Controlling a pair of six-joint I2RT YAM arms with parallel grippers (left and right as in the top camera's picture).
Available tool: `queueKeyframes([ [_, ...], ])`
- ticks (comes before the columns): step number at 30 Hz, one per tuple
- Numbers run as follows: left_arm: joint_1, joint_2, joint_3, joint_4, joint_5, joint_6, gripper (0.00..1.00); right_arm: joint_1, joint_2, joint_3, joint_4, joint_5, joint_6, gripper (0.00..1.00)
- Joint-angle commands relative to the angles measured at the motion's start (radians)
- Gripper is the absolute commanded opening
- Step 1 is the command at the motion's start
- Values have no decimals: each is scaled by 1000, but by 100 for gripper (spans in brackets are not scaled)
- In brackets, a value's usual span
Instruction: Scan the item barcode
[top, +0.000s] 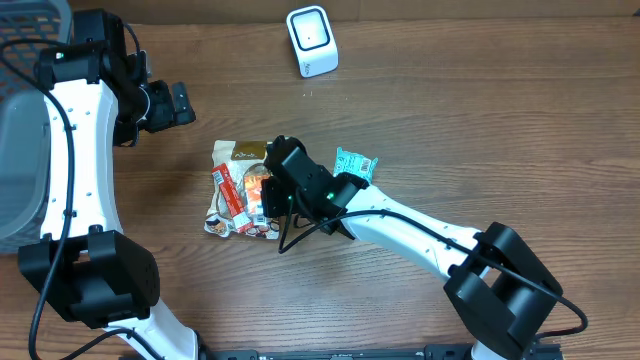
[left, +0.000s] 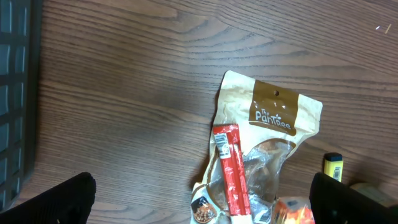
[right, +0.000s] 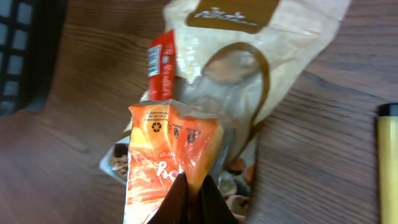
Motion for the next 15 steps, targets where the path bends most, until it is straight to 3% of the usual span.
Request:
queueKeyframes([
  [1, -2, -5, -3, 1, 7, 26, 99, 4, 21, -8, 27, 27, 13, 5],
  [7, -2, -5, -3, 1, 7, 26, 100, 5, 78, -8, 80, -14, 13, 11],
  [15, -2, -5, -3, 1, 7, 26, 100, 3, 68, -3, 78, -10, 3, 41],
])
